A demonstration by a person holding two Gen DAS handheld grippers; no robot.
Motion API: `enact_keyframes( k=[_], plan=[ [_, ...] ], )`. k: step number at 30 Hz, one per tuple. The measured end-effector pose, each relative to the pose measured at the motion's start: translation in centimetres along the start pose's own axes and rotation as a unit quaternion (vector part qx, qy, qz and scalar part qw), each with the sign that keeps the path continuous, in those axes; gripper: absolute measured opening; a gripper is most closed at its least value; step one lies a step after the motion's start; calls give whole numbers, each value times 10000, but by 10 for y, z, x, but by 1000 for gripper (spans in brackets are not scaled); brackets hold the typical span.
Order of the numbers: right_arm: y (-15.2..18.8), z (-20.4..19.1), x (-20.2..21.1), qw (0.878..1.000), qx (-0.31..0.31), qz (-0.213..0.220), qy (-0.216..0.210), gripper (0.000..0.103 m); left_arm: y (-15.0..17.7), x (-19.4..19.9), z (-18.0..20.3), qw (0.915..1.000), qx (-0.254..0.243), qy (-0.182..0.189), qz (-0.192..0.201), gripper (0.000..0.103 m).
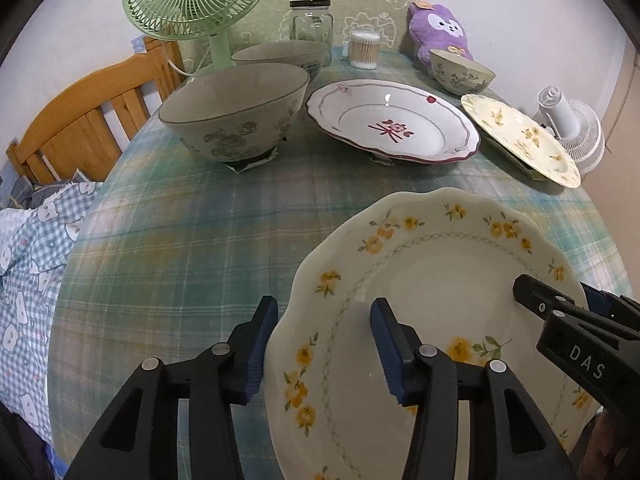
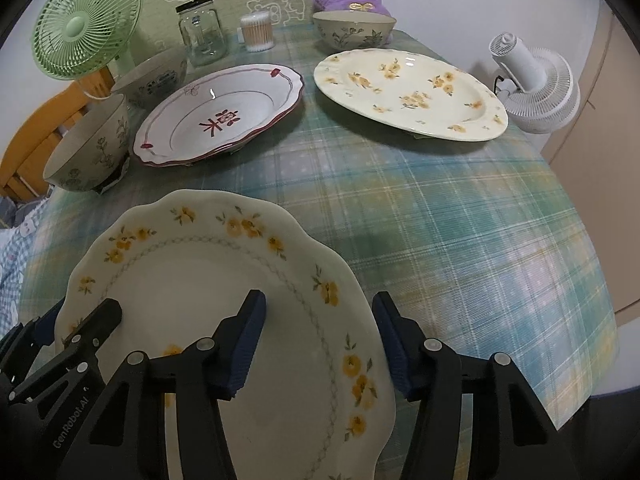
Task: Organize plates and bowls
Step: 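Close the right gripper on the rim of the large yellow-flower plate, then lift the yellow-flower plate with the right gripper toward the other yellow plate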
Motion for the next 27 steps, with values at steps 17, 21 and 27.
enact_keyframes(
  k=[17,21,27],
  plan=[
    [-20,59,9,9994,292,-159,-55,59,-11,8,63,9997,171,-99,-167,49],
    [-27,87,6,9992,371,-137,-62,59,-13,4,89,9995,236,-132,-140,49],
    [-30,113,-5,9985,496,-185,-125,59,-12,-7,115,9986,418,-319,-114,50]
  ],
)
Point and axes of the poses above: each gripper's, at about its wrist camera, not at the fingertips, and x roughly against the way its jaws point, z to its right, y to its underside, the point moved 6 cm from there along -x, roughly the way its jaws point, and after that the axes turned 11 degrees about x, right-handed, at the moved point
